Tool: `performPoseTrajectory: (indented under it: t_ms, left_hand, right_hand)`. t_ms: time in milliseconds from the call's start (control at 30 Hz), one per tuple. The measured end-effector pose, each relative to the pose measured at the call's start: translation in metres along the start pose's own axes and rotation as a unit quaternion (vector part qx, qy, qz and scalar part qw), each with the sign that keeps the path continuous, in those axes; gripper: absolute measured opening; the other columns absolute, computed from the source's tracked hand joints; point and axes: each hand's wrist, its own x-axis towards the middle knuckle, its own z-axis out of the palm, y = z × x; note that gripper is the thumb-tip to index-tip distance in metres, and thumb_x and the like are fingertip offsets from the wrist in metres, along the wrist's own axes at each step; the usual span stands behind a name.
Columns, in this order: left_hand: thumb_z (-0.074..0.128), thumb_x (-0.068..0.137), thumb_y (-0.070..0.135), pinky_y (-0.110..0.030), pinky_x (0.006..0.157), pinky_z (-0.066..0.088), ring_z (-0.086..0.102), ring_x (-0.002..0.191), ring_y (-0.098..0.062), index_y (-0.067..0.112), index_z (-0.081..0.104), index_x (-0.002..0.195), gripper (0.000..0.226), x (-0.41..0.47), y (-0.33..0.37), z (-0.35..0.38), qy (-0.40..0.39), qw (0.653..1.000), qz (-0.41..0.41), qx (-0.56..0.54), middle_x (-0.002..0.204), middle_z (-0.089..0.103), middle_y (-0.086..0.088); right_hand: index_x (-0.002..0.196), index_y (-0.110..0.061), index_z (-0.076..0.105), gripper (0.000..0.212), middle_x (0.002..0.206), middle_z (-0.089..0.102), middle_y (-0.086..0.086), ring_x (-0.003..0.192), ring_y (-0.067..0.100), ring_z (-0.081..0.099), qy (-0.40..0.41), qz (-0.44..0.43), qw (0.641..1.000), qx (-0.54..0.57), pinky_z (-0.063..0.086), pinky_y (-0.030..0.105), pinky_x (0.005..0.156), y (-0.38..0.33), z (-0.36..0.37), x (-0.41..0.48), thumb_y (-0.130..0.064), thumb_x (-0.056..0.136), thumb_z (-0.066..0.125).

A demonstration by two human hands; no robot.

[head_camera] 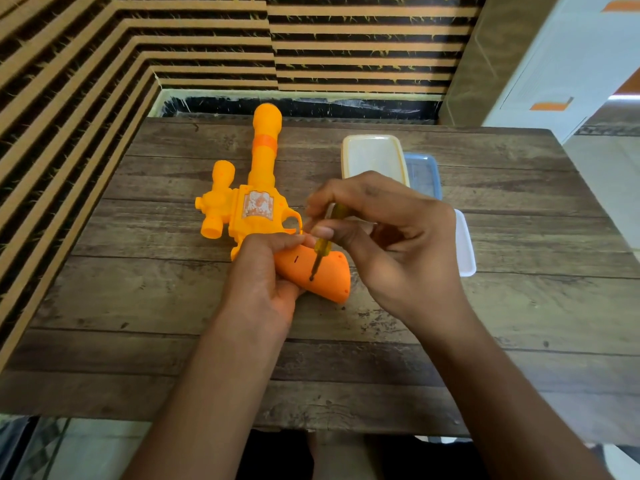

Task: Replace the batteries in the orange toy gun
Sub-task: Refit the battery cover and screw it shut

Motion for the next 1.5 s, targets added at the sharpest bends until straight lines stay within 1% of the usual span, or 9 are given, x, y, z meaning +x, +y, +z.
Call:
performPoseTrajectory:
  t_ms: [267,400,533,800,967,1100,1233,1367,1500]
  left_hand:
    - [0.055,0.092,-0.002,-0.039,0.078,0.054,0.066,0.072,-0.017,0.018,0.069,0.035,0.062,-0.009,0.001,0.004,-0.011,1.0,0.013,0.017,0.064,0.071,0.0]
    - [0.059,0.084,-0.008,-0.046,0.084,0.054,0.065,0.078,-0.023,0.012,0.071,0.066,0.029,-0.011,0.001,0.006,-0.001,1.0,0.013,-0.005,0.083,0.07,-0.009]
    - [0.058,0.087,-0.002,-0.04,0.075,0.057,0.068,0.075,-0.02,0.015,0.073,0.049,0.044,-0.009,-0.001,0.001,-0.007,1.0,0.017,-0.003,0.076,0.072,-0.005]
    - [0.052,0.089,-0.006,-0.047,0.091,0.055,0.068,0.093,-0.028,0.005,0.067,0.111,0.029,0.003,0.001,0.002,0.017,1.0,-0.002,-0.003,0.099,0.071,-0.014]
    - [0.056,0.09,-0.005,-0.041,0.075,0.059,0.072,0.062,-0.016,0.013,0.068,0.098,0.023,0.006,-0.001,-0.001,0.026,0.999,0.005,-0.021,0.07,0.075,-0.004]
    - [0.055,0.09,-0.006,-0.059,0.1,0.054,0.074,0.105,-0.035,0.011,0.07,0.107,0.028,-0.001,0.0,0.003,0.028,0.999,0.02,-0.026,0.11,0.078,-0.017]
    - [0.051,0.088,-0.005,-0.065,0.105,0.049,0.068,0.118,-0.043,0.003,0.067,0.128,0.044,-0.006,0.0,0.006,0.023,0.999,0.03,-0.031,0.124,0.072,-0.025]
    - [0.053,0.086,-0.006,-0.065,0.104,0.049,0.068,0.117,-0.041,0.008,0.072,0.117,0.039,-0.007,-0.001,0.007,0.033,0.998,0.044,-0.028,0.121,0.073,-0.022]
    - [0.053,0.084,-0.009,-0.061,0.104,0.05,0.069,0.103,-0.034,0.018,0.078,0.051,0.049,-0.006,-0.002,0.005,0.011,0.999,0.036,-0.025,0.101,0.075,-0.015]
  right_hand:
    - [0.102,-0.007,0.079,0.016,0.087,0.068,0.015,0.071,0.032,0.066,0.02,-0.007,0.999,-0.048,0.051,0.047,0.063,0.003,0.003,-0.001,0.001,0.088,0.081]
    - [0.103,-0.007,0.079,0.016,0.084,0.063,0.013,0.062,0.025,0.06,0.029,-0.004,0.998,-0.056,0.048,0.04,0.059,0.003,0.002,-0.001,-0.003,0.088,0.084]
    - [0.104,-0.006,0.079,0.015,0.085,0.065,0.011,0.066,0.012,0.055,0.012,-0.016,0.997,-0.072,0.048,0.03,0.062,0.0,0.001,0.0,-0.004,0.09,0.081]
    - [0.114,0.0,0.074,0.033,0.101,0.075,0.01,0.099,0.024,0.074,-0.086,0.005,0.996,-0.001,0.059,0.044,0.084,-0.005,-0.005,0.0,0.022,0.091,0.064]
    - [0.11,-0.006,0.077,0.022,0.098,0.077,0.006,0.096,0.019,0.076,-0.069,0.033,0.997,-0.01,0.061,0.035,0.084,-0.007,-0.01,0.001,0.007,0.094,0.072]
    - [0.106,-0.009,0.077,0.021,0.087,0.068,-0.011,0.081,0.0,0.066,-0.069,0.011,0.997,-0.045,0.045,0.011,0.076,-0.007,-0.006,0.003,0.006,0.091,0.076]
    - [0.109,-0.009,0.077,0.024,0.086,0.064,-0.002,0.078,0.012,0.061,-0.059,0.005,0.997,-0.046,0.05,0.027,0.07,-0.006,0.001,0.002,0.005,0.09,0.078]
    - [0.108,-0.01,0.077,0.023,0.083,0.062,0.0,0.075,0.014,0.059,-0.043,0.008,0.997,-0.066,0.048,0.027,0.068,-0.005,0.001,0.002,0.001,0.089,0.08]
    - [0.11,-0.012,0.076,0.025,0.081,0.053,0.001,0.071,0.012,0.055,-0.003,0.012,0.996,-0.085,0.051,0.036,0.064,-0.002,0.001,0.002,-0.012,0.087,0.085]
